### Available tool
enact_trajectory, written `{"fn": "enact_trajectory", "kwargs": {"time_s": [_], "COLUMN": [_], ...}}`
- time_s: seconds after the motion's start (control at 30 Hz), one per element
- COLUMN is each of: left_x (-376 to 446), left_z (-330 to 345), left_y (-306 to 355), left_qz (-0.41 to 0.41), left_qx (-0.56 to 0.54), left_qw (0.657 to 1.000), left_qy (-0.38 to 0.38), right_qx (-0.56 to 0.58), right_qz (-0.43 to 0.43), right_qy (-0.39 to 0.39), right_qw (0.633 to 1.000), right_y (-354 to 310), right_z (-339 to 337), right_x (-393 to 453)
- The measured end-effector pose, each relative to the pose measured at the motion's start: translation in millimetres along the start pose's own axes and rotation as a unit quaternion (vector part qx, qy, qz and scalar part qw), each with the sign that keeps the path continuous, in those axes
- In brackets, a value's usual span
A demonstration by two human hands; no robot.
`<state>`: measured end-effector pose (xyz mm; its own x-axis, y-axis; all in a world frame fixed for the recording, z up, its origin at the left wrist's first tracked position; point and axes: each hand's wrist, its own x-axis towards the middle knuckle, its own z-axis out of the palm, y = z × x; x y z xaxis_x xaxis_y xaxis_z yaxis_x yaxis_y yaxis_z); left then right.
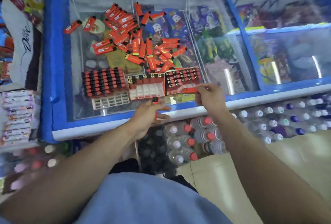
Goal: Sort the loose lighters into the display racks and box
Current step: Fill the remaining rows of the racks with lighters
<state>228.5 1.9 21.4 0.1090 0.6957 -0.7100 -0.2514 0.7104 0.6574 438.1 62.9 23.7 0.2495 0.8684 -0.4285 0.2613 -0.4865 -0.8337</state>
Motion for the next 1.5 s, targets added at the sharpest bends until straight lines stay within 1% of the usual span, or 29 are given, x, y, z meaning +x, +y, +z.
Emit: {"fn": "enact_trajectory", "kwargs": {"time_s": [0.07,0.2,0.3,0.37,0.6,0.77,0.87,0.97,1.03,1.23,1.3,1.33,1.4,1.47,1.5], "left_x": [-2,-9,-13,-14,-17,-8,-2,1,2,7,9,11,16,20,22], "left_z": [23,60,70,69,54,45,40,36,34,31,31,31,32,33,35], "left_y": [-3,-9,-10,-10,-7,-2,-3,-4,-3,-5,-6,-6,-7,-7,-7], "left_qz": [0.006,0.011,0.005,0.01,0.038,0.05,0.048,0.044,0.044,0.059,0.059,0.059,0.059,0.058,0.058], "left_qx": [-0.02,-0.074,-0.088,-0.08,-0.032,-0.022,-0.023,-0.017,-0.012,0.005,0.011,0.014,0.018,0.021,0.023], "left_qw": [0.999,0.995,0.993,0.994,0.999,0.999,0.999,0.999,0.999,0.998,0.998,0.998,0.998,0.997,0.997], "left_qy": [0.026,0.073,0.076,0.072,0.012,-0.001,-0.002,-0.009,-0.015,-0.029,-0.029,-0.028,-0.031,-0.045,-0.055], "right_qx": [0.024,0.097,0.126,0.137,0.164,0.185,0.167,0.11,0.07,0.046,0.016,-0.005,-0.043,-0.1,-0.134], "right_qz": [0.005,0.045,0.044,0.047,0.079,0.098,0.098,0.086,0.082,0.094,0.068,0.039,-0.034,-0.095,-0.118], "right_qy": [-0.01,-0.071,-0.106,-0.119,-0.073,-0.047,-0.025,-0.001,-0.002,-0.023,-0.031,-0.049,-0.132,-0.207,-0.221], "right_qw": [1.0,0.992,0.985,0.982,0.981,0.977,0.981,0.99,0.994,0.994,0.997,0.998,0.99,0.968,0.959], "right_y": [10,20,15,15,18,23,22,18,16,13,10,8,3,-1,-2], "right_z": [-7,-2,5,10,18,19,25,33,36,40,35,31,21,13,10], "right_x": [22,46,48,49,36,34,35,39,39,40,33,28,14,2,0]}}
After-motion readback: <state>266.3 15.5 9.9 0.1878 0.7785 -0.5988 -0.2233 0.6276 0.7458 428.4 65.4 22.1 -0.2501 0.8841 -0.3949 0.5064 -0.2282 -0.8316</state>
